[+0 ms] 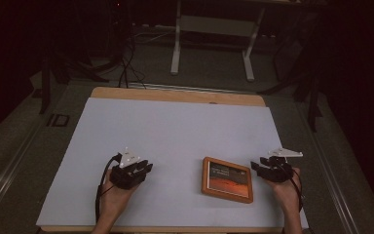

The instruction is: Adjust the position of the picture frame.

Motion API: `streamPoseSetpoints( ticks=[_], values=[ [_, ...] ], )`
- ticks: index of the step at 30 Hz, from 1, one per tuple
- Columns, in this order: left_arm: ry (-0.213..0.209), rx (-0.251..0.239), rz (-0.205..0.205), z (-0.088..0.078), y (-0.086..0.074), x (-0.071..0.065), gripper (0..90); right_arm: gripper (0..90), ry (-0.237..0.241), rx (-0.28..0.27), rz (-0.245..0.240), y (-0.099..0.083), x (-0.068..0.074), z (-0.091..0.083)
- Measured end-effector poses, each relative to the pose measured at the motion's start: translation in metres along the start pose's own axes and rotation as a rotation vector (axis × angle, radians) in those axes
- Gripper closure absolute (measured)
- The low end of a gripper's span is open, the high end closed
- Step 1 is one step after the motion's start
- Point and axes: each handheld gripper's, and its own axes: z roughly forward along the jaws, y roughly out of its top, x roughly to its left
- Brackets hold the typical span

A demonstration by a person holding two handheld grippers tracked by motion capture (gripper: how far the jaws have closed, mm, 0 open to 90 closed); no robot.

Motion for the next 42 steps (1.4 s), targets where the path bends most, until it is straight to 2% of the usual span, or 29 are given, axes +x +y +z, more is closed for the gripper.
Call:
streamPoseSetpoints(
  ticks=[6, 11, 15, 17, 21, 25, 27, 30, 34, 38, 42],
  values=[
    [-0.045, 0.015, 0.047, 0.01, 0.0, -0.015, 88.5, 57.7, 0.027, -0.004, -0.003, 0.002, 0.003, 0.003],
    [-0.099, -0.016, 0.075, 0.015, 0.002, -0.035, 89.4, 58.9, 0.028, -0.003, -0.014, 0.003, 0.007, 0.006],
    [-0.16, -0.028, 0.099, 0.021, 0.004, -0.051, 89.5, 61.8, 0.033, 0.003, -0.023, 0.005, 0.01, 0.011],
    [-0.18, -0.033, 0.115, 0.022, 0.005, -0.058, 89.5, 65.4, 0.035, 0.002, -0.025, 0.006, 0.012, 0.013],
    [-0.224, -0.034, 0.144, 0.025, 0.007, -0.073, 89.6, 78.9, 0.038, -0.015, -0.026, 0.008, 0.015, 0.016],
    [-0.266, -0.037, 0.151, 0.027, 0.008, -0.084, 89.6, 89.5, 0.038, -0.018, -0.034, 0.01, 0.017, 0.018],
    [-0.289, -0.036, 0.154, 0.028, 0.008, -0.09, 89.7, 89.7, 0.042, -0.015, -0.032, 0.009, 0.017, 0.02],
    [-0.318, -0.029, 0.18, 0.03, 0.006, -0.101, 89.6, 89.9, 0.046, -0.005, -0.026, 0.008, 0.017, 0.023],
    [-0.354, 0.001, 0.238, 0.036, 0.002, -0.12, 89.7, 89.9, 0.057, 0.001, -0.015, 0.007, 0.015, 0.026],
    [-0.373, 0.022, 0.269, 0.043, 0.0, -0.133, 89.6, 89.9, 0.064, 0.01, -0.008, 0.006, 0.015, 0.028],
    [-0.365, 0.03, 0.299, 0.051, 0.002, -0.141, 89.6, 89.9, 0.072, 0.02, -0.004, 0.005, 0.015, 0.031]
  ],
)
